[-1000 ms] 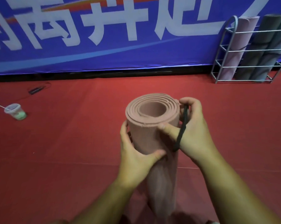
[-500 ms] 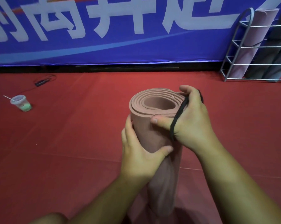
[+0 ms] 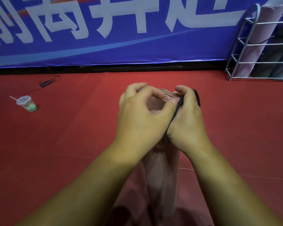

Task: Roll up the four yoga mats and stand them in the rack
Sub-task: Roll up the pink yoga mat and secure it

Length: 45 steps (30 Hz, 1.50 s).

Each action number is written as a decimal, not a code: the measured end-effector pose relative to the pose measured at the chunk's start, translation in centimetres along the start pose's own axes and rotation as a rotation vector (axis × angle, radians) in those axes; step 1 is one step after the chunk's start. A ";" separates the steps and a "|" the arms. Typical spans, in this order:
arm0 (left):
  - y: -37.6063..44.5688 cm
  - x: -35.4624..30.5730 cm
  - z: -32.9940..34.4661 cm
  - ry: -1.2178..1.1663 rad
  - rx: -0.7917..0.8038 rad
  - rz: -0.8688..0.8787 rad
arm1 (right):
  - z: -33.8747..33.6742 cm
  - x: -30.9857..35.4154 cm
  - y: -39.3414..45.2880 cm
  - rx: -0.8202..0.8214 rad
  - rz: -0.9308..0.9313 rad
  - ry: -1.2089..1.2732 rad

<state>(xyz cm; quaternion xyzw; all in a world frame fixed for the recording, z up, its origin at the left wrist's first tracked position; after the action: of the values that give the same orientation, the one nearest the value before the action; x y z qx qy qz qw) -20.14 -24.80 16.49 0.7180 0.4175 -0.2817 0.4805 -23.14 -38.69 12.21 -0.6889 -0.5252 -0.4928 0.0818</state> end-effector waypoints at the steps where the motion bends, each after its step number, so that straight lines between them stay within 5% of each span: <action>1: 0.4 -0.2 0.7 0.052 0.069 -0.026 | 0.2 -0.1 0.0 0.010 -0.002 -0.007; 9: 0.6 -2.3 2.4 0.149 0.316 0.076 | -0.2 -0.7 -0.4 0.017 0.011 0.038; 17: 1.5 -1.7 -1.8 0.113 -0.065 0.012 | -2.0 -0.3 -1.5 -0.127 -0.006 0.083; 23: 1.2 -2.8 0.1 0.318 0.231 0.185 | -2.4 -0.3 -1.8 -0.117 -0.049 0.017; 26: 1.9 -2.5 1.0 0.520 0.361 0.128 | -2.2 0.0 -1.9 -0.068 -0.056 0.020; 37: 6.1 0.1 2.0 0.559 0.597 -0.277 | -1.5 0.5 -2.0 0.010 -0.074 0.031; 41: 5.1 3.9 1.6 0.285 0.603 -0.551 | -2.1 -0.2 -1.5 0.008 -0.056 0.040; 45: 5.9 5.5 -0.7 0.012 0.413 -0.635 | -2.9 -1.3 -0.7 -0.009 -0.038 0.045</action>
<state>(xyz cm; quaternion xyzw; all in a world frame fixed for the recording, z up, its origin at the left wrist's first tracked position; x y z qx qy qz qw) -12.34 -23.46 14.99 0.6361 0.5565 -0.4906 0.2120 -25.39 -41.04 12.32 -0.6679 -0.5341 -0.5119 0.0812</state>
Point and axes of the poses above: each hand's wrist, its own y-axis towards the middle knuckle, its own z-axis out of the palm, x = y × z, the point moved 9 cm from there along y, towards the middle knuckle, and after that the axes turned 11 degrees about -y, right-handed, at the moved point
